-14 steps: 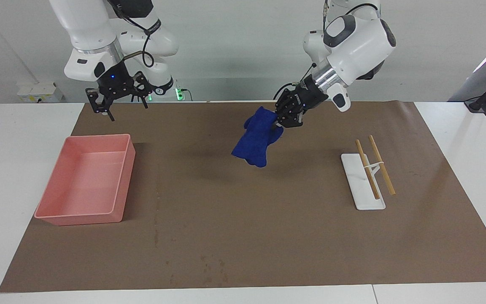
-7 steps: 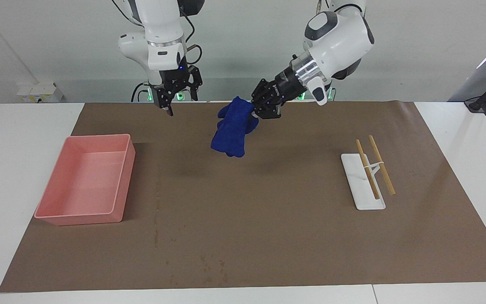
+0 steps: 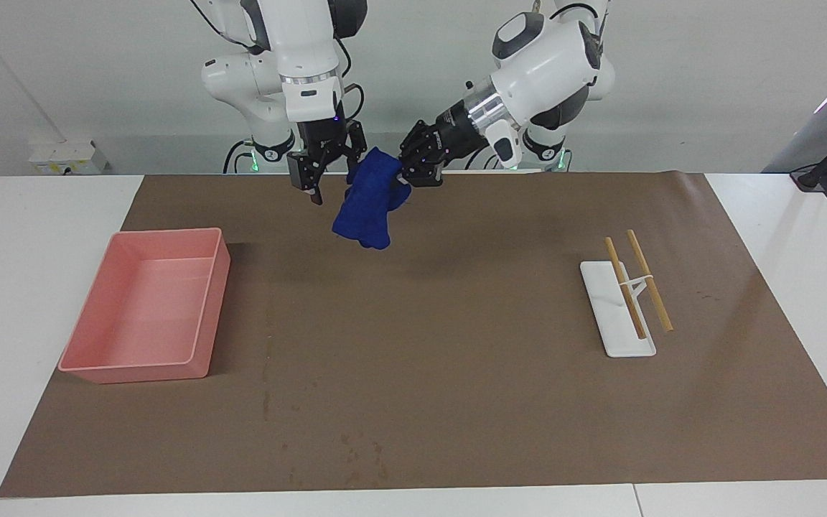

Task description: Wipe water with towel using both arms

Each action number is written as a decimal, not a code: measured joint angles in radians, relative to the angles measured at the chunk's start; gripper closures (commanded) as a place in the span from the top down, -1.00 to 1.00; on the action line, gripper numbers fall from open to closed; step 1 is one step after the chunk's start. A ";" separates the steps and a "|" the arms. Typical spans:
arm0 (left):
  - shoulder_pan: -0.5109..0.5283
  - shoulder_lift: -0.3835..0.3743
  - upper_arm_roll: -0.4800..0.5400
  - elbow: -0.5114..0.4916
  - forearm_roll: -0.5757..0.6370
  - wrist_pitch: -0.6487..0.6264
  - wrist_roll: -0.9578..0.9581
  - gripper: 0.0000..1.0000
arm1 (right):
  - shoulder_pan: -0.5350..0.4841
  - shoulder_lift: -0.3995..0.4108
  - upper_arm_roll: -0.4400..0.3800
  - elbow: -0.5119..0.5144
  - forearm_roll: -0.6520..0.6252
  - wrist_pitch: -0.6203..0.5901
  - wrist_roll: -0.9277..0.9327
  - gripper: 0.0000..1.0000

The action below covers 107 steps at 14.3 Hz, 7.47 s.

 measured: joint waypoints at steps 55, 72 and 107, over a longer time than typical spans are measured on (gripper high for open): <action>0.430 -0.052 0.039 0.064 0.910 -0.544 1.715 1.00 | -0.363 0.162 -0.020 -0.319 -0.009 0.144 -0.074 -1.00; 0.369 -0.046 0.225 0.094 0.867 -0.555 1.819 1.00 | -0.390 0.349 -0.024 -0.105 -0.103 0.415 -0.194 -1.00; 0.390 -0.024 0.173 0.257 0.878 -0.740 1.819 1.00 | -0.365 0.603 -0.011 0.072 -0.005 0.394 0.039 -1.00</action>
